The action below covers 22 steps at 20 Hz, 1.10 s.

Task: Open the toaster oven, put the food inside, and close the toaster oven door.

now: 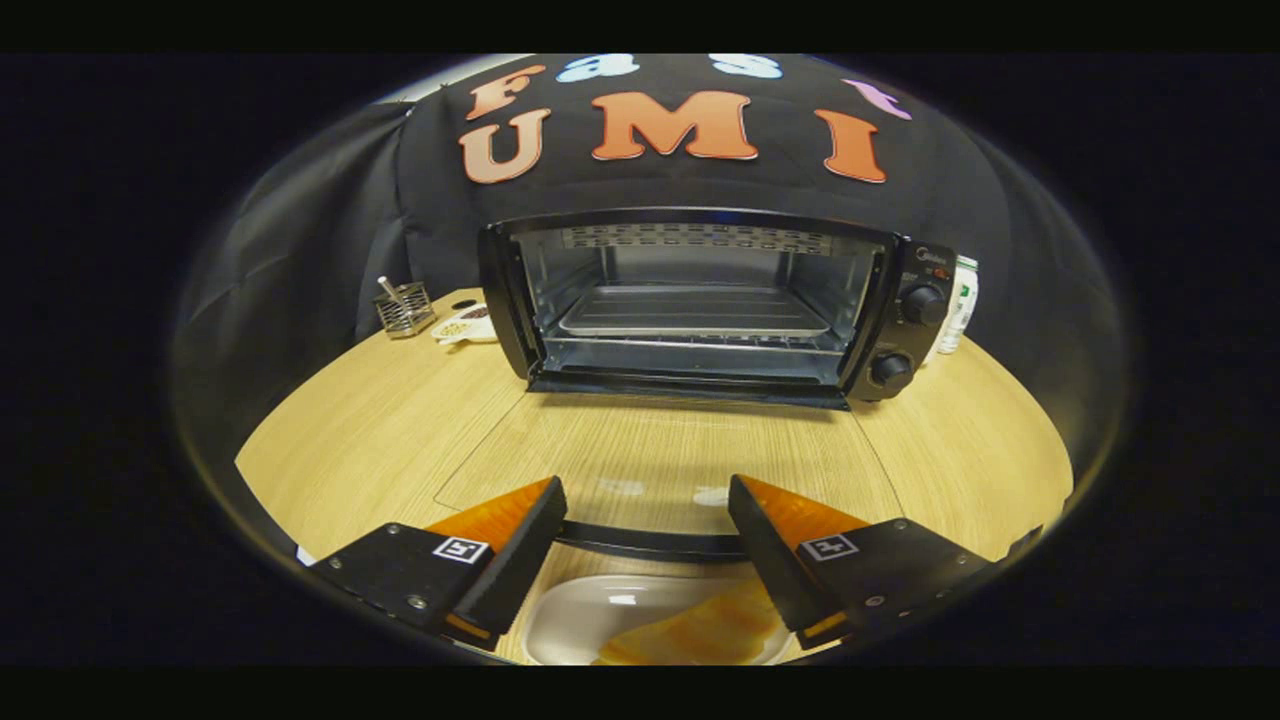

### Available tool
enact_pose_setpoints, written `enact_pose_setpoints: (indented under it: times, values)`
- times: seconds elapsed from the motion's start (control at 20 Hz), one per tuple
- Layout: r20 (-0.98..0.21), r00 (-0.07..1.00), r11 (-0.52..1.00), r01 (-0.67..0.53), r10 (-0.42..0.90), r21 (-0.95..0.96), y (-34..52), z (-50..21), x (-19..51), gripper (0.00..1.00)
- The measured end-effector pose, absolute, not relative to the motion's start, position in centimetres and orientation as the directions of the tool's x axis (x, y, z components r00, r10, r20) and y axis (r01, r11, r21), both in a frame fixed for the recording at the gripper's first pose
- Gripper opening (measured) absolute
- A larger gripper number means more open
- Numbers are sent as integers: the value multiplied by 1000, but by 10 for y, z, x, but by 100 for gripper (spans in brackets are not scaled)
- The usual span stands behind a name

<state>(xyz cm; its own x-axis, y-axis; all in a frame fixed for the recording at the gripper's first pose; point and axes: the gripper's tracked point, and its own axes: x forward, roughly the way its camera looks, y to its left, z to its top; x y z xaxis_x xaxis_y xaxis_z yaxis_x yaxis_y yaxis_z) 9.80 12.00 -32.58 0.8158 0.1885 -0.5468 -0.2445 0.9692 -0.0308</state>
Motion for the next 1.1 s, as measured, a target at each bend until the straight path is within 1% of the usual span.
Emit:
enact_pose_setpoints:
  times: [0.15, 0.25, 0.35, 0.45, 0.65, 0.9, 1.1]
  values:
    - [-537, 825, 972, -232, 177, -36, 119, -321, 96, 98]
    - [-499, 853, 973, -219, 153, -76, 118, -305, 91, 98]
    - [-468, 869, 967, -234, 161, -102, 121, -287, 78, 98]
    - [-448, 877, 969, -232, 173, -81, 122, -275, 65, 98]
    - [-418, 897, 977, -195, 143, -85, 110, -262, 42, 98]
    - [-406, 909, 986, -143, 96, -88, 84, -267, 17, 98]
    - [-392, 919, 995, -67, 33, -74, 66, -275, -5, 98]
